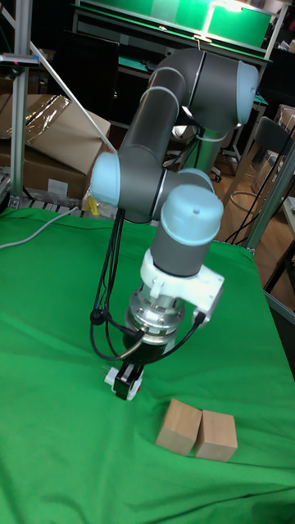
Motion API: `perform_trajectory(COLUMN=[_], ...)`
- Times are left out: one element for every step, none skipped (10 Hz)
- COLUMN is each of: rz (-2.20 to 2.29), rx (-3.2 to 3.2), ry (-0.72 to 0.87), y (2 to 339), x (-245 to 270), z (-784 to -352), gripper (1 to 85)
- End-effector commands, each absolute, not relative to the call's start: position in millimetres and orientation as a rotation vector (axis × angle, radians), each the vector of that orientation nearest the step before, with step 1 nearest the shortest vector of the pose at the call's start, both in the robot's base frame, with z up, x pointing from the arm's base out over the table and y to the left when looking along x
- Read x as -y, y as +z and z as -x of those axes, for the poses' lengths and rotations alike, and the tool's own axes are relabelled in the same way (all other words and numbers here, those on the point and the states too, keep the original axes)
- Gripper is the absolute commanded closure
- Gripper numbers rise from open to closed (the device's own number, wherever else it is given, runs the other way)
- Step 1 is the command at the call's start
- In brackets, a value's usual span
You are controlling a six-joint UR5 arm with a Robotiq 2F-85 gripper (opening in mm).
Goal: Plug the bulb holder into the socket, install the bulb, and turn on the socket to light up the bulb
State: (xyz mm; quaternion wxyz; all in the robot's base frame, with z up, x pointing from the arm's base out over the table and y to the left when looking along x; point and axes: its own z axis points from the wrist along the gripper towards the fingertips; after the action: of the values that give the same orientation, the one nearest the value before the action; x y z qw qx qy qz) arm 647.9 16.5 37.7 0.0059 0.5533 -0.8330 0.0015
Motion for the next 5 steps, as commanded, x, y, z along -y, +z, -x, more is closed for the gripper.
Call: perform_trajectory(rz=[-1.851, -1.863, -1.875, -1.885, -1.891], rx=[2.554, 2.547, 2.547, 2.557, 2.569], ry=[-0.026, -0.021, -0.015, -0.012, 0.001], y=[66.6, 68.7, 68.7, 66.5, 66.7], x=[-14.1, -11.5, -11.8, -15.0, -15.4], z=[-645.8, -645.5, -647.5, -651.0, -655.0], gripper=[84.7, 84.7, 84.7, 84.7, 84.7])
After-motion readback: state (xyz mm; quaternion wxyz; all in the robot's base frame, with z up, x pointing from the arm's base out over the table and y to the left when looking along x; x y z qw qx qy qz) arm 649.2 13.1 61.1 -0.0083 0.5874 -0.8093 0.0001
